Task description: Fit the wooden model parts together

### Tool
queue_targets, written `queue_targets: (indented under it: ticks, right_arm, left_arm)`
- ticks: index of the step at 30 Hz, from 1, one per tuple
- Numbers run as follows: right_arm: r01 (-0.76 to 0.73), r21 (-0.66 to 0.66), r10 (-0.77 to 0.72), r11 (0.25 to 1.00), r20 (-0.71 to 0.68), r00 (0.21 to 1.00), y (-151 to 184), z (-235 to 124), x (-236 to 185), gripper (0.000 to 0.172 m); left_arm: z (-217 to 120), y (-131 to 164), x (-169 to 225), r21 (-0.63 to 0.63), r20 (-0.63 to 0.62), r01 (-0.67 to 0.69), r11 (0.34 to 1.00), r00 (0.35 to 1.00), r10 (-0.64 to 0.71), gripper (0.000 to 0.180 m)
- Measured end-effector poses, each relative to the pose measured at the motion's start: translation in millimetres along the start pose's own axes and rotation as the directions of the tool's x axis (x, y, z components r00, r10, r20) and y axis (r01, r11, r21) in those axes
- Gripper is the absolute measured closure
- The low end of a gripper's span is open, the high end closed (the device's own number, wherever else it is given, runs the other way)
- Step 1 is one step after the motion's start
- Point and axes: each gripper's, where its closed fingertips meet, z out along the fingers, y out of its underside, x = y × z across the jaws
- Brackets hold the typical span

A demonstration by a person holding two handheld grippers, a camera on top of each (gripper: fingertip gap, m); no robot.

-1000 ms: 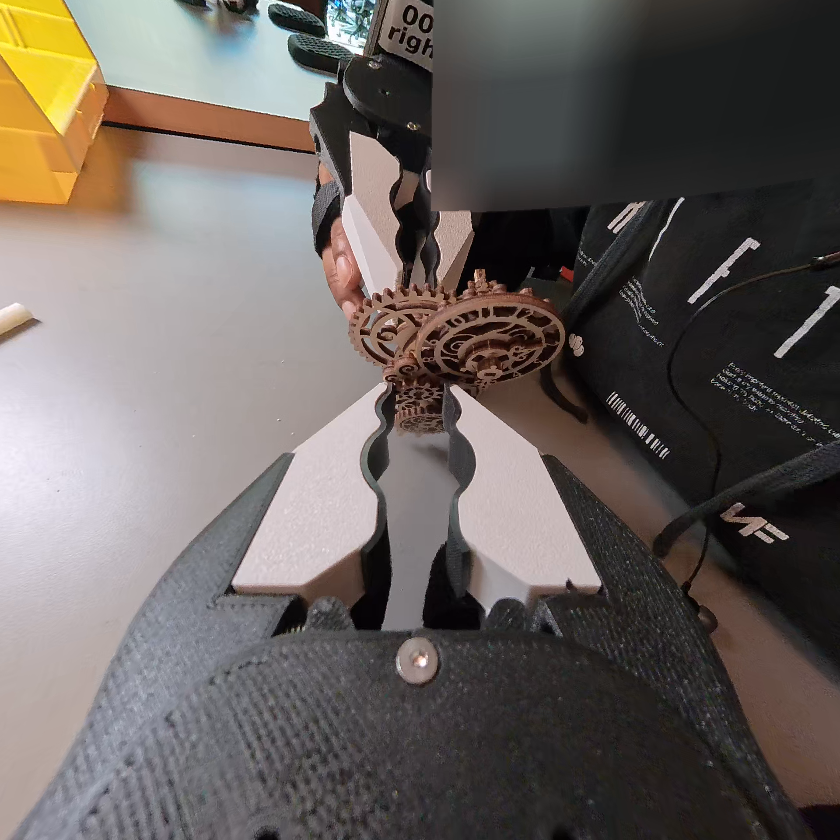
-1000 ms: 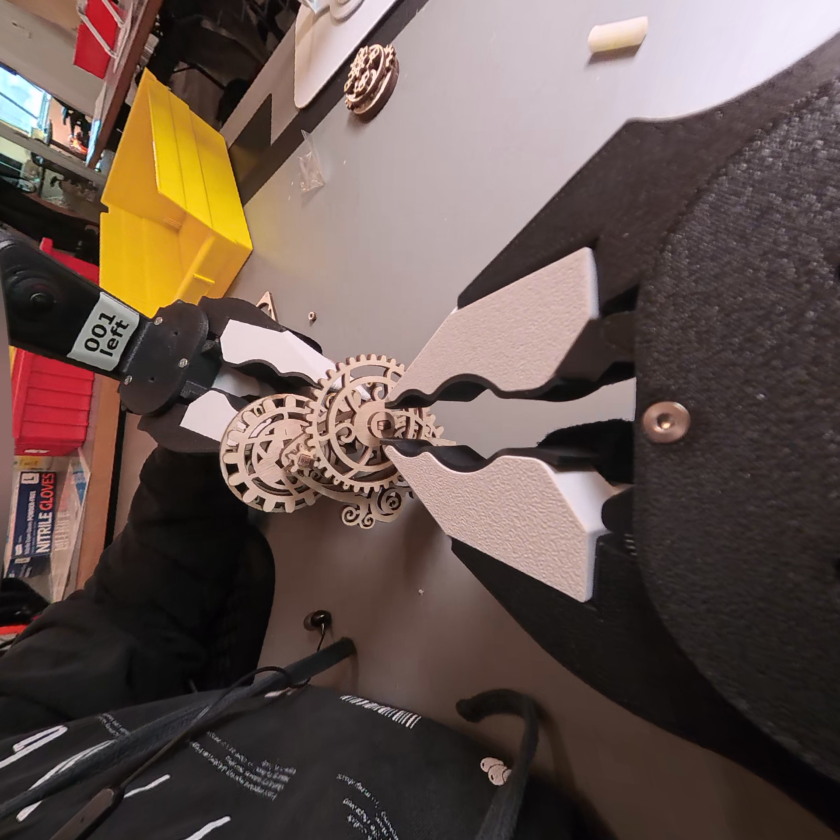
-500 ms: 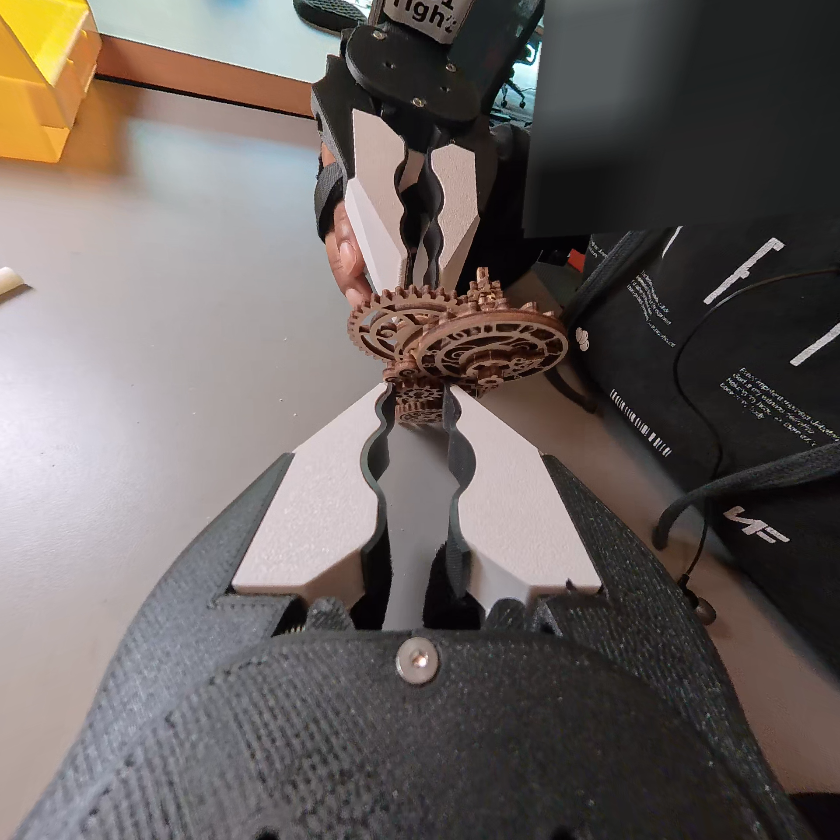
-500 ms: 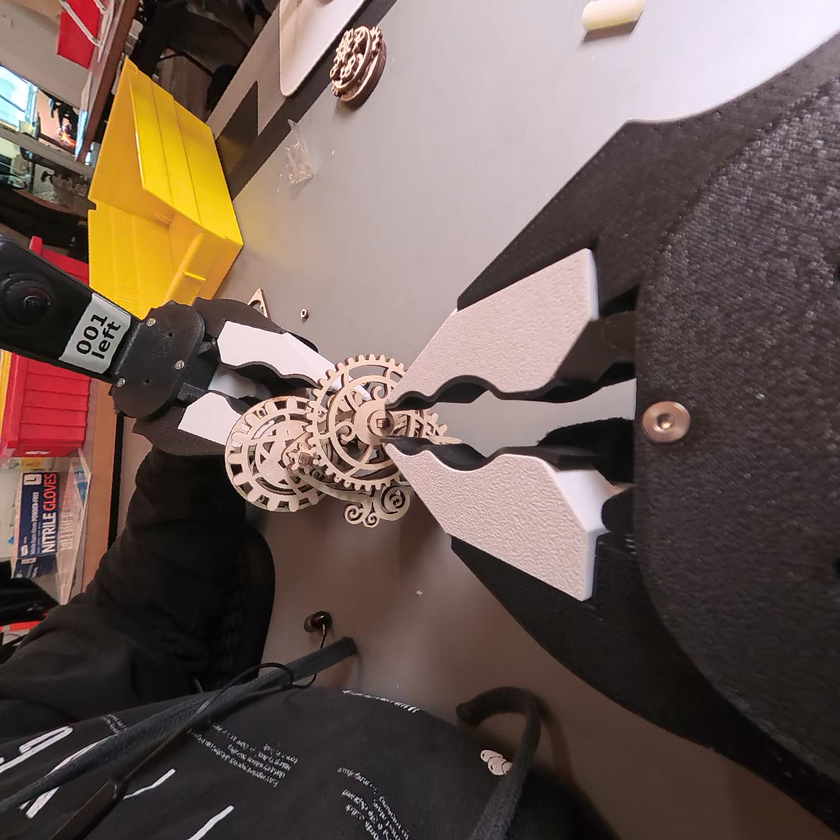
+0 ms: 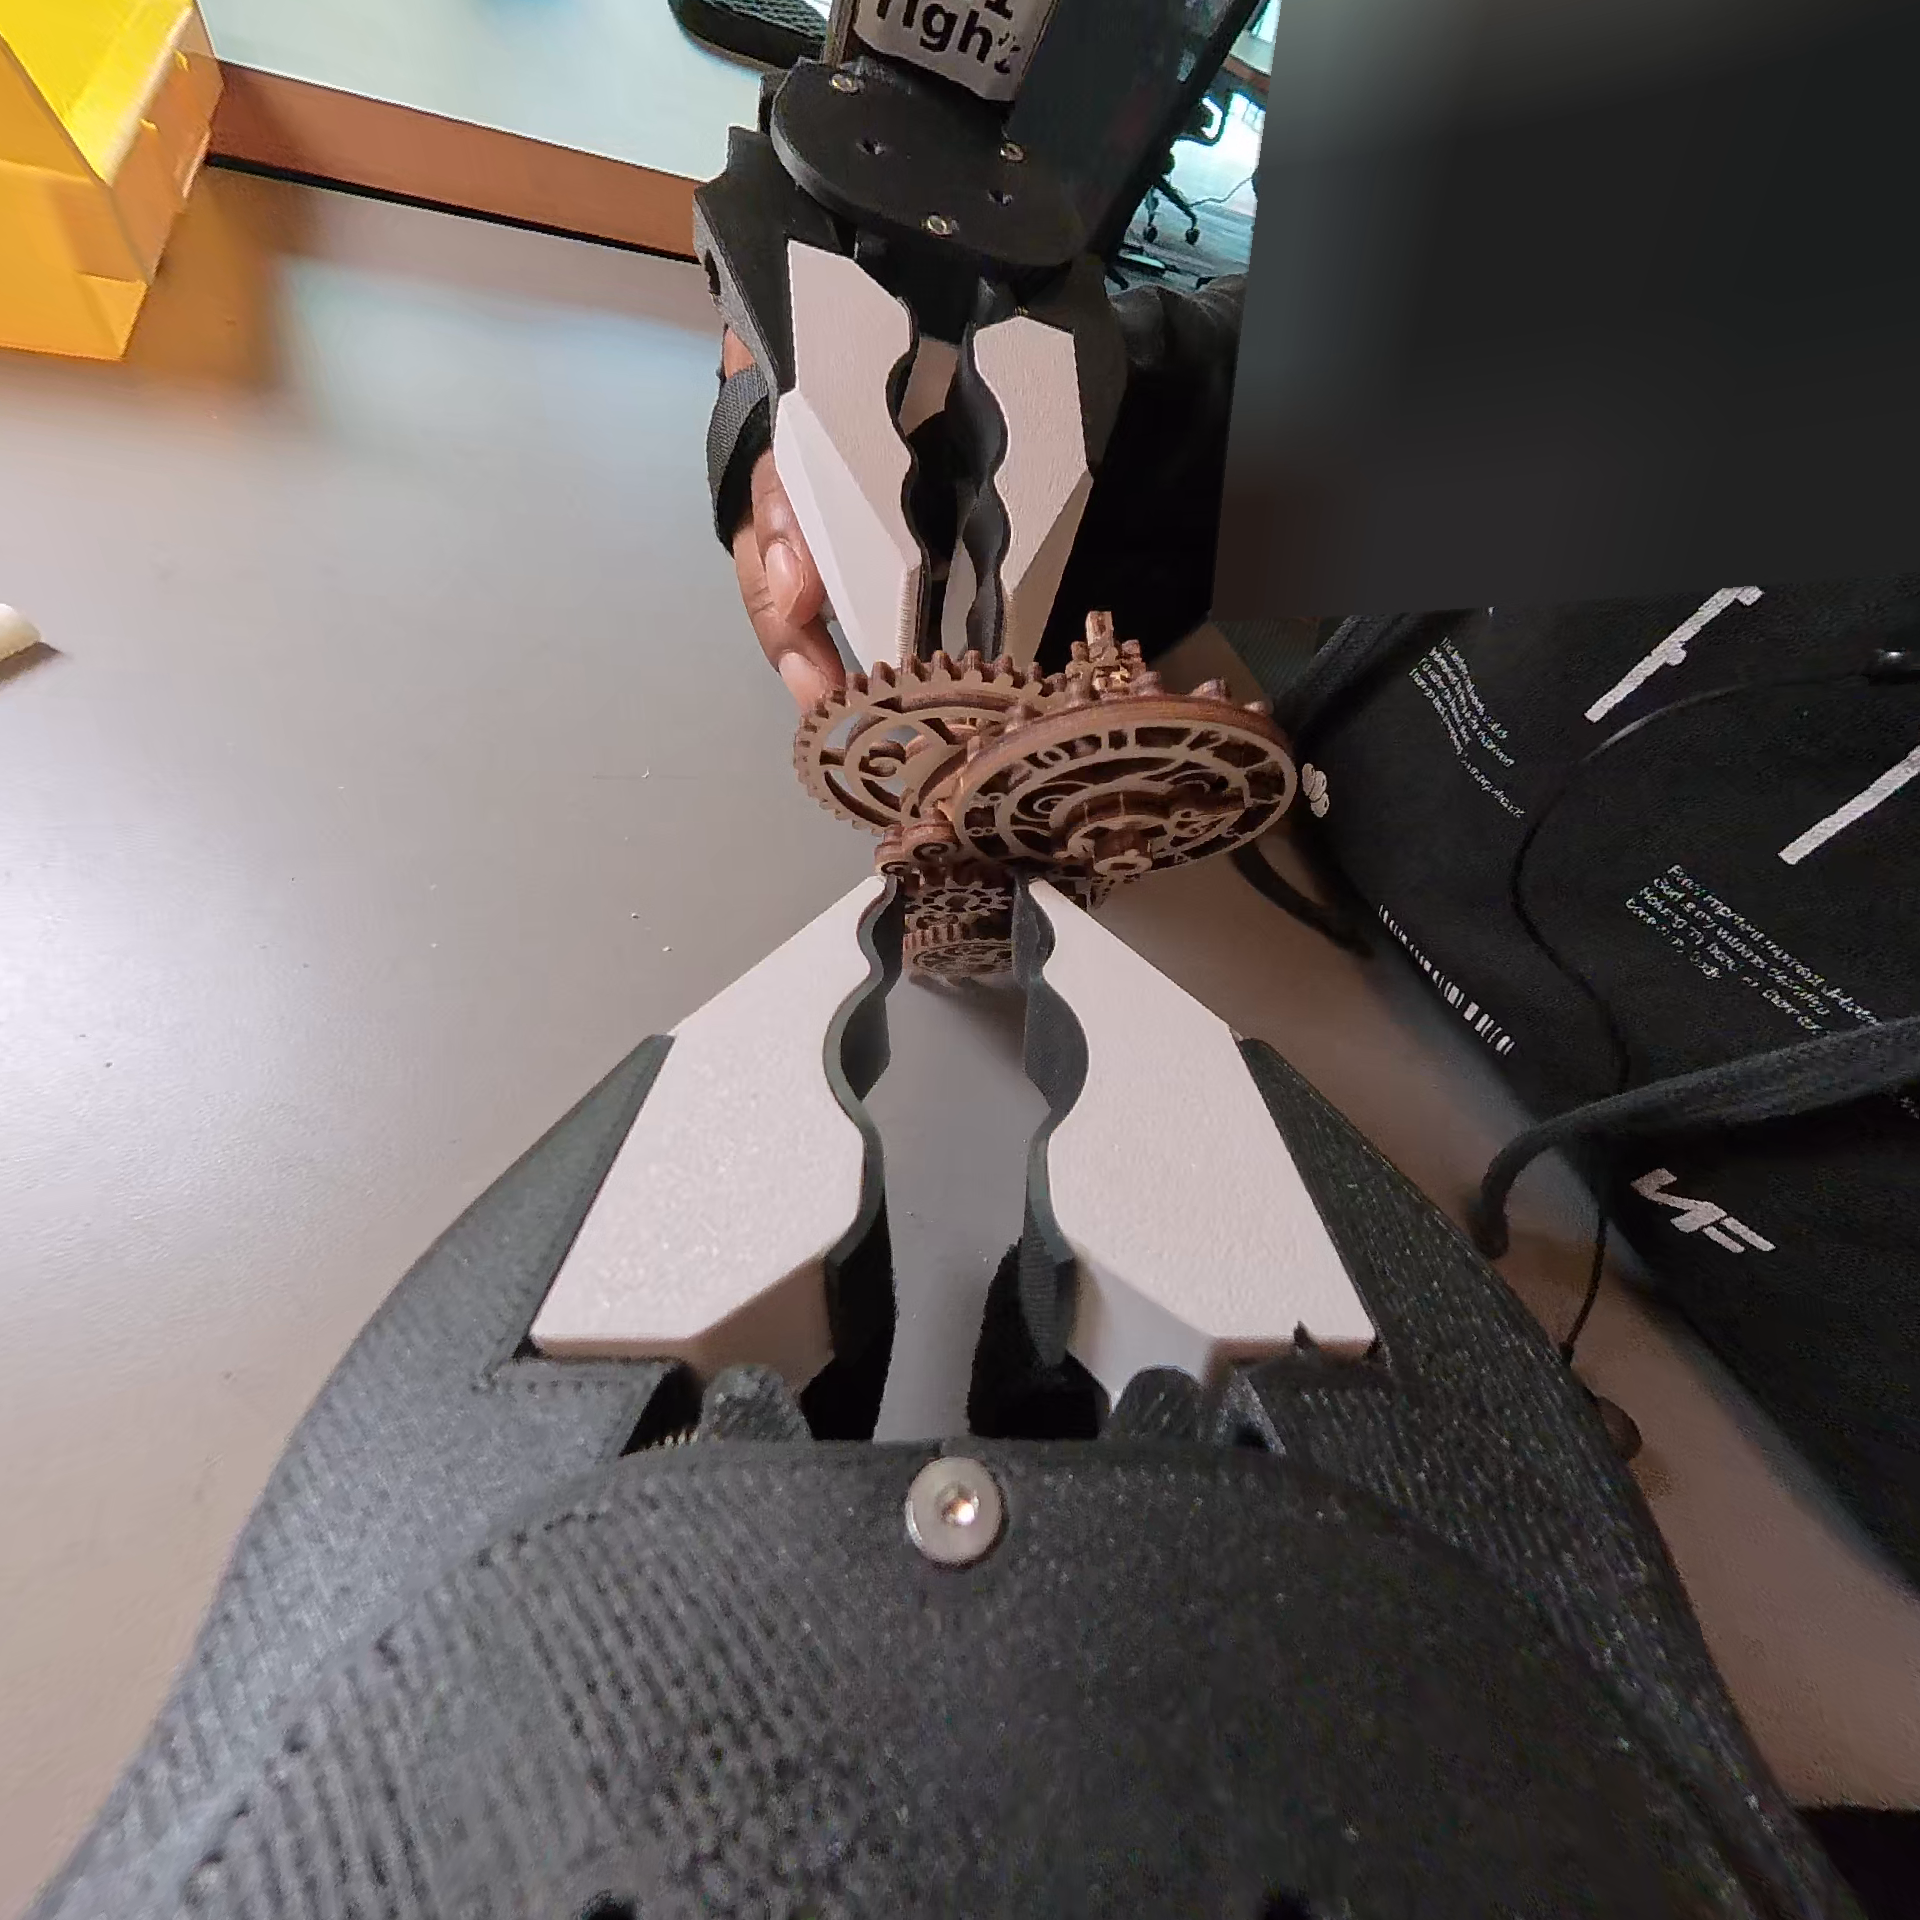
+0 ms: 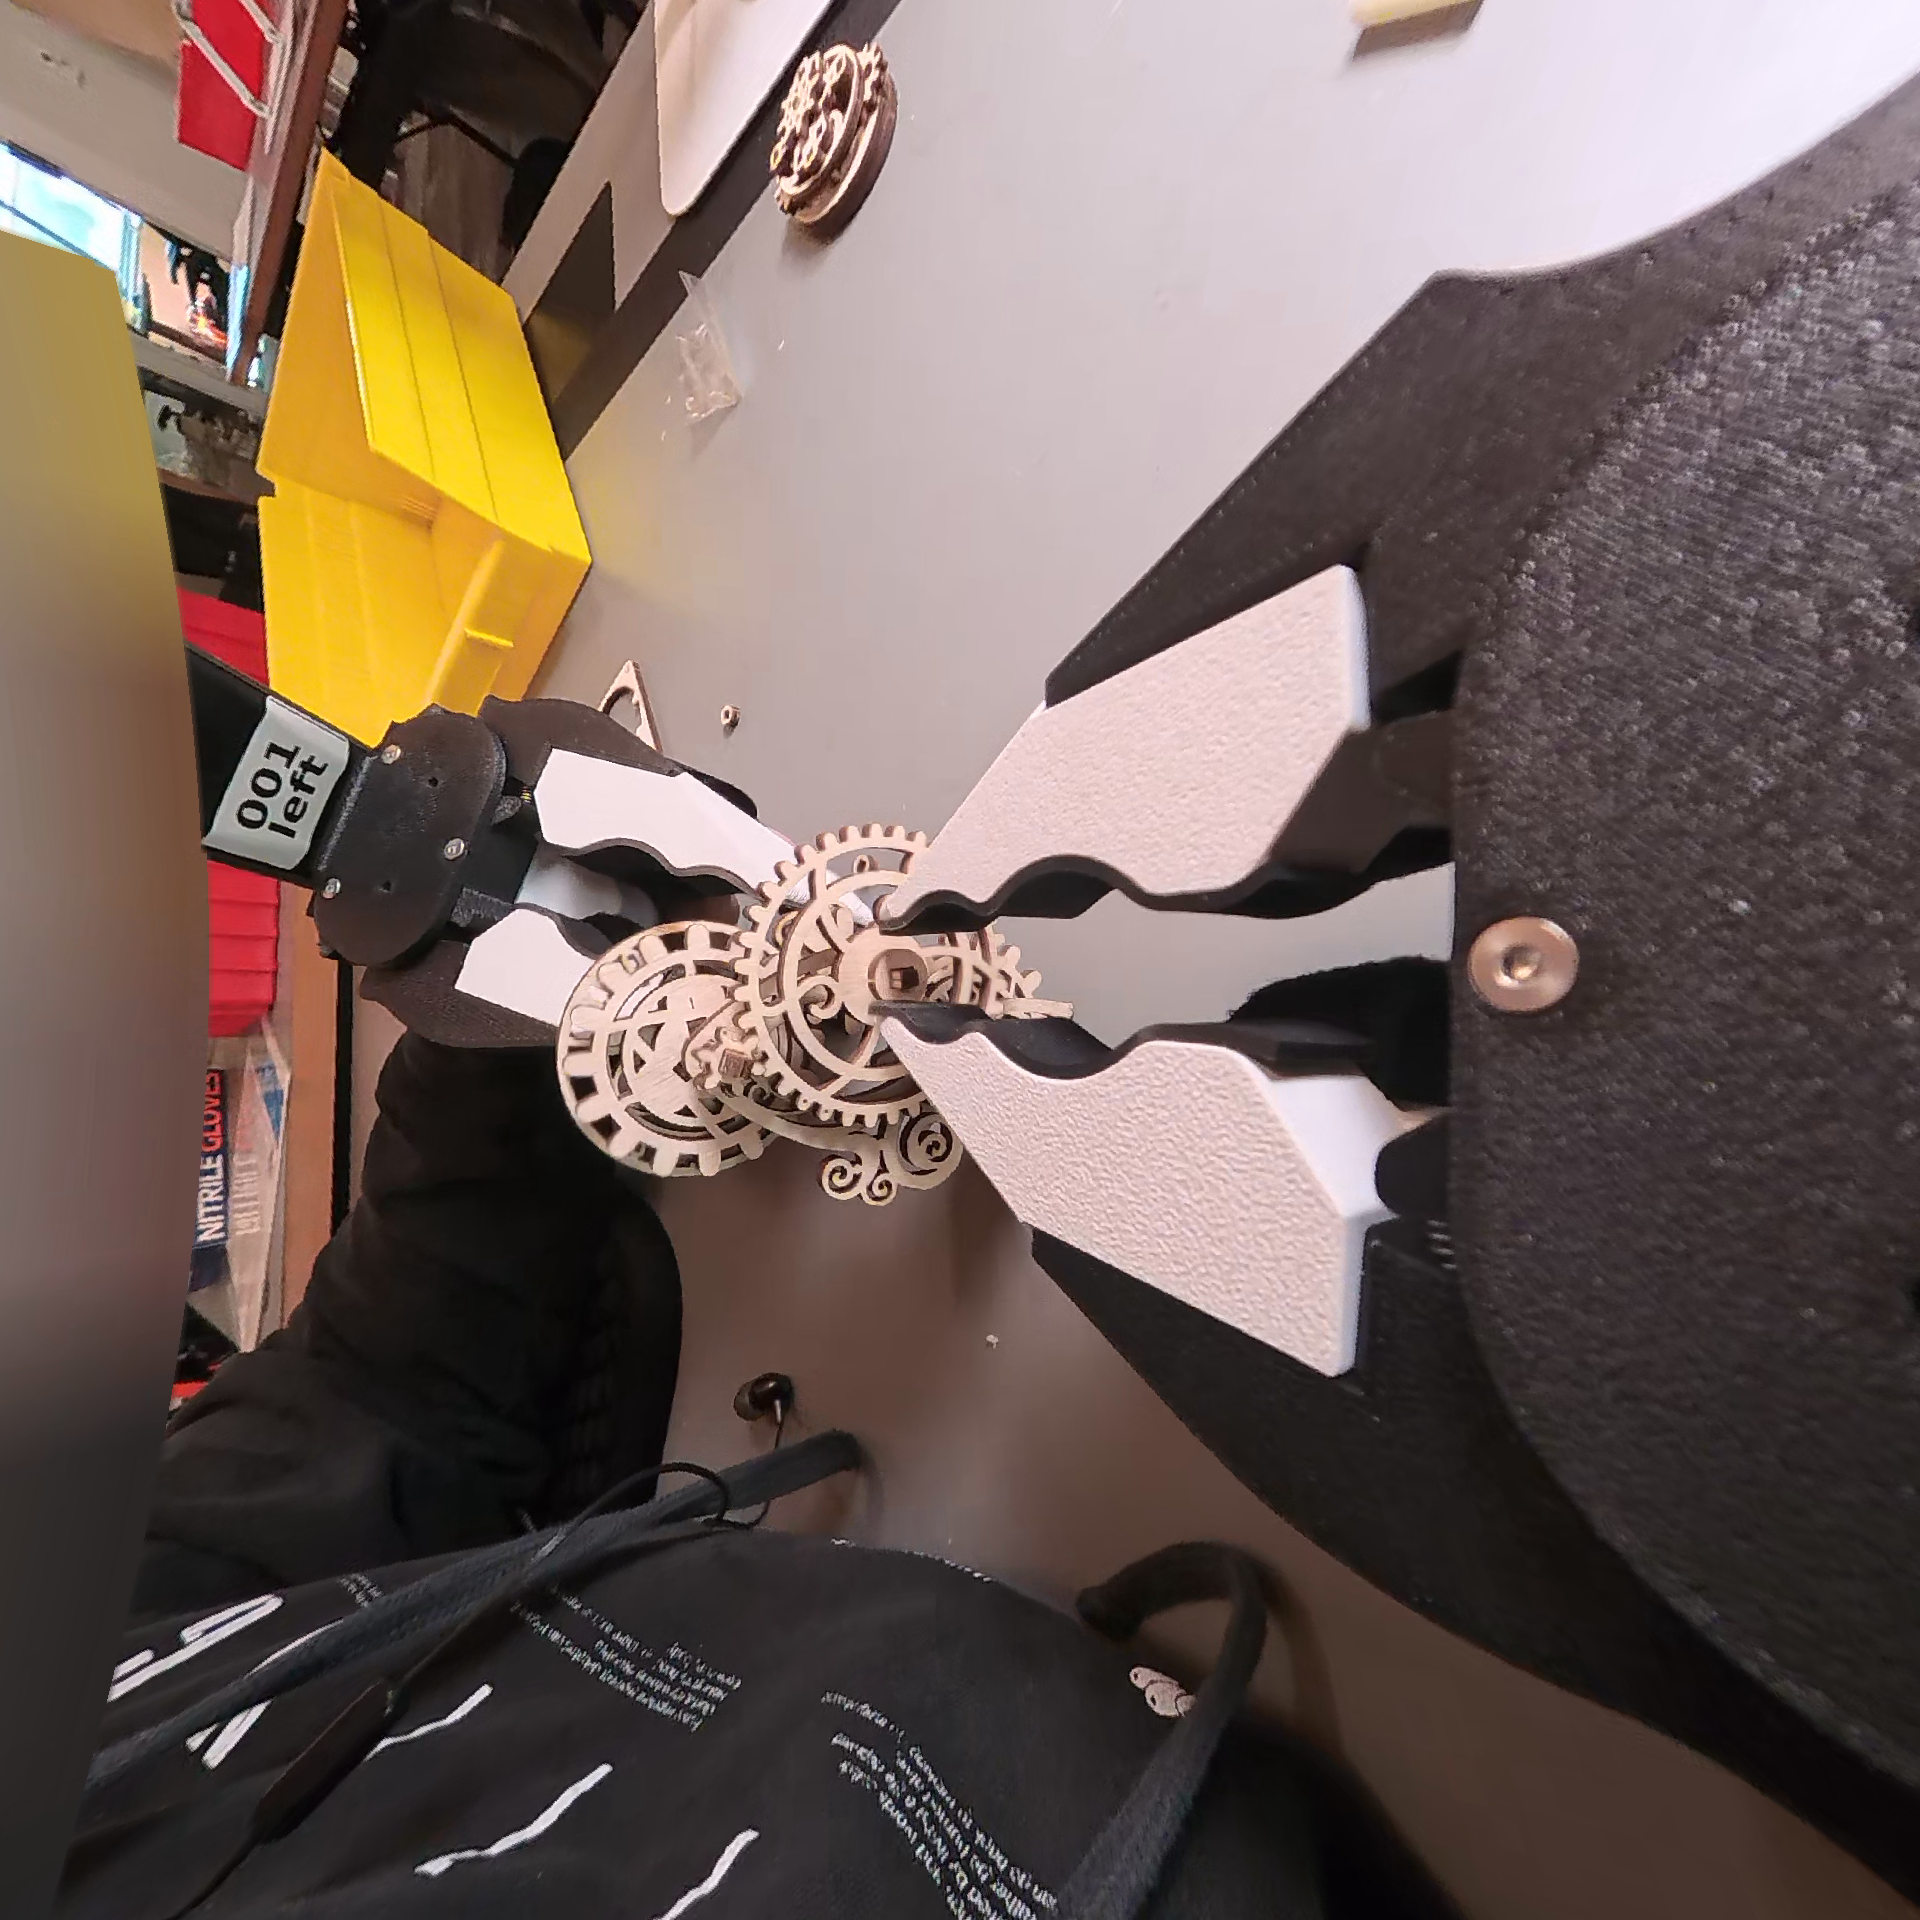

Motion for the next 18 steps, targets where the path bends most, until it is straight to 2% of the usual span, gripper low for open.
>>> queue_targets:
  ticks: [18]
  right_arm:
    - [-0.031,-0.003,0.031,1.0,0.02,0.999,2.2,1.0,-1.2,0.164]
  left_arm:
    - [-0.2,-1.9,-1.1,0.008,0.017,-0.01,1.0,1.0,0.01,0.162]
